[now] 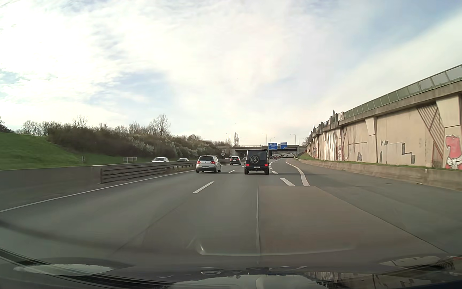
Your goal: Follow the waypoints while adhering to traffic rules and regulations
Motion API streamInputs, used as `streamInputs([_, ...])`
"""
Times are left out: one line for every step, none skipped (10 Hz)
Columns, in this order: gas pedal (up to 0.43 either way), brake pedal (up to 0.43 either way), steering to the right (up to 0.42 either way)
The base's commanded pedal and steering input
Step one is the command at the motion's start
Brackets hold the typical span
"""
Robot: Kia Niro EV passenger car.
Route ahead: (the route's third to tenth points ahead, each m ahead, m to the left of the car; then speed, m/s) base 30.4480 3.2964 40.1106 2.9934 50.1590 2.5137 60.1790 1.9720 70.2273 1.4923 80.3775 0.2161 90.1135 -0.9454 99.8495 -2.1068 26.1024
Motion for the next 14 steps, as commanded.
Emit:
streamInputs([0.287,0.0,0.006])
streamInputs([0.299,0.0,0.006])
streamInputs([0.299,0.0,0.005])
streamInputs([0.299,0.0,0.004])
streamInputs([0.299,0.0,0.004])
streamInputs([0.299,0.0,0.004])
streamInputs([0.299,0.0,0.003])
streamInputs([0.299,0.0,0.003])
streamInputs([0.299,0.0,0.003])
streamInputs([0.299,0.0,0.003])
streamInputs([0.299,0.0,0.003])
streamInputs([0.299,0.0,0.003])
streamInputs([0.311,0.0,0.003])
streamInputs([0.319,0.0,0.003])
